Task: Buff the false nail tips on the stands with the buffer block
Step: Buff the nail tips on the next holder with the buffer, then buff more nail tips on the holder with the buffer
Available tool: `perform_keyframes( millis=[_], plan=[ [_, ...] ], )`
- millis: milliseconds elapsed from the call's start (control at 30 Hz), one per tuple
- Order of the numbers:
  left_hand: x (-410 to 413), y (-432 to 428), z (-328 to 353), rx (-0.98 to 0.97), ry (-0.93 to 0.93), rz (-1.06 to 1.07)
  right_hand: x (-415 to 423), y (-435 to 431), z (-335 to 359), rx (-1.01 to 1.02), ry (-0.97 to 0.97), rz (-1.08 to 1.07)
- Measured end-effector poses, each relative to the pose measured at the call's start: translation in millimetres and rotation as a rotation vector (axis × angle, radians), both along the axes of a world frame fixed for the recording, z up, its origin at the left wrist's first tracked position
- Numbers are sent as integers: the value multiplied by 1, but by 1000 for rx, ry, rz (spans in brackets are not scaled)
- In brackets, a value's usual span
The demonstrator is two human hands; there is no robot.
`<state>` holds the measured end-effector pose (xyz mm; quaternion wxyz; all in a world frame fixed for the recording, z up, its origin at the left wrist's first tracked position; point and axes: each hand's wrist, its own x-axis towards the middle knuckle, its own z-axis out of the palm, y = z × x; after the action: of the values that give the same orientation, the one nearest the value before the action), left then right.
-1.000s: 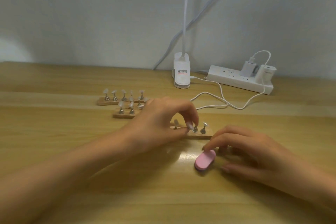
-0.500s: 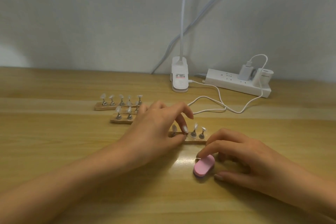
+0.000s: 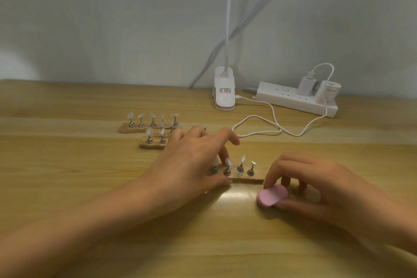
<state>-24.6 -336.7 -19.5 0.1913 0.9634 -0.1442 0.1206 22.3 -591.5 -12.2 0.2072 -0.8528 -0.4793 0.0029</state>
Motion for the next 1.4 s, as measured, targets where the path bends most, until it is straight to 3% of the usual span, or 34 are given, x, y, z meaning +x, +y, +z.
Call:
perform_keyframes(
  millis=[833, 1133, 1267, 1400],
  plan=[
    [8, -29, 6, -48, -68, -14, 7, -4, -11, 143, 42, 50],
    [-8, -33, 13, 111, -397, -175, 4, -5, -8, 99, 44, 32],
    [-21, -27, 21, -236, -293, -278, 3, -7, -1, 43, -65, 42],
    [-30, -20, 11, -580, -93, -244, -1, -9, 7, 129, -83, 48]
  ],
)
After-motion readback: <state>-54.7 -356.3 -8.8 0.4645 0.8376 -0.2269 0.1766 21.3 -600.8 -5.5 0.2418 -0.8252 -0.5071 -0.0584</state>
